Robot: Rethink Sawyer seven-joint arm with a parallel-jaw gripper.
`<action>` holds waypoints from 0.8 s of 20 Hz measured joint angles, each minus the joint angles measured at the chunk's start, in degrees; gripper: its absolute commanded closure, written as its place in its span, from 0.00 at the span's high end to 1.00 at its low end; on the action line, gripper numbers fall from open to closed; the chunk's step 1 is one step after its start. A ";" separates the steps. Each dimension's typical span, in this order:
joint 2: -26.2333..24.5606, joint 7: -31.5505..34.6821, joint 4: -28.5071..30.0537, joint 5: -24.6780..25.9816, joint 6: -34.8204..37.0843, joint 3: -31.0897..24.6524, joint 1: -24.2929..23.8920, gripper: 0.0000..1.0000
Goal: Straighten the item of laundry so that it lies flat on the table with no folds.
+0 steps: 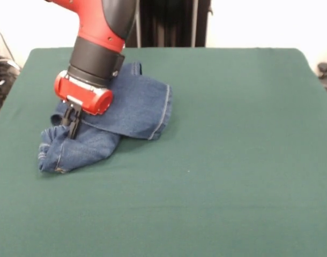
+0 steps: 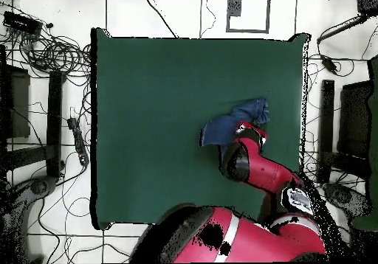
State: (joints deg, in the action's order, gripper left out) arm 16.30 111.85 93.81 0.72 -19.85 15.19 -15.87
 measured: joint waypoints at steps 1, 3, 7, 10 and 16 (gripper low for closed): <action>-1.26 0.00 -0.92 -3.01 2.25 2.93 2.33 0.00; -3.25 0.00 -2.44 -7.82 6.21 7.50 6.15 0.00; -6.08 0.00 -5.23 -15.41 15.83 14.11 12.64 0.00; -6.10 0.00 -6.04 -16.56 19.58 14.74 13.16 0.00; -2.67 0.00 -6.05 -7.72 16.09 5.75 2.24 0.00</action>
State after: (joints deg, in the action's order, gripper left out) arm 13.63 111.85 87.76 -6.99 -3.76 20.94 -13.64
